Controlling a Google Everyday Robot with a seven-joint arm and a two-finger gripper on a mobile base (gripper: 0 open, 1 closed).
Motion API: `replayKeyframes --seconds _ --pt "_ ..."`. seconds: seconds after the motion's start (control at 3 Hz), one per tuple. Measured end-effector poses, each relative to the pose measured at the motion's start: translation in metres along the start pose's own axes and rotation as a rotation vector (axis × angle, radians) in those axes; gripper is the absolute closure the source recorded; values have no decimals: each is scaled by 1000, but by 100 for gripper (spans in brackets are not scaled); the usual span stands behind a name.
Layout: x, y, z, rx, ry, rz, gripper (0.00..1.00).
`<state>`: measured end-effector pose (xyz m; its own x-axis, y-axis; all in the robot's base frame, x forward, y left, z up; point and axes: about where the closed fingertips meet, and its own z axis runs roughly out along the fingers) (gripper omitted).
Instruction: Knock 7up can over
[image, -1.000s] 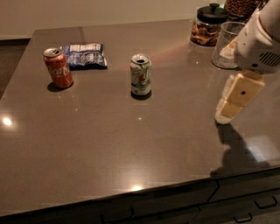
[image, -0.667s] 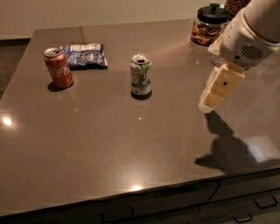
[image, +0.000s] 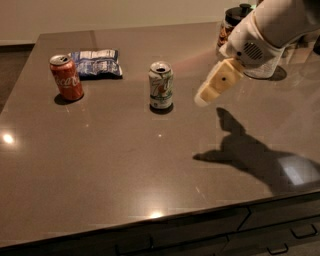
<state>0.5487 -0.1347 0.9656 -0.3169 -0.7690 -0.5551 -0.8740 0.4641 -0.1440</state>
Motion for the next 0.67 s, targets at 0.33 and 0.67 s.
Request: replayKeyframes --seconds 0.33,0.67 --pt "-31 -19 29 33 -115 85 0" --pt "-51 -23 49 34 -162 107 0"
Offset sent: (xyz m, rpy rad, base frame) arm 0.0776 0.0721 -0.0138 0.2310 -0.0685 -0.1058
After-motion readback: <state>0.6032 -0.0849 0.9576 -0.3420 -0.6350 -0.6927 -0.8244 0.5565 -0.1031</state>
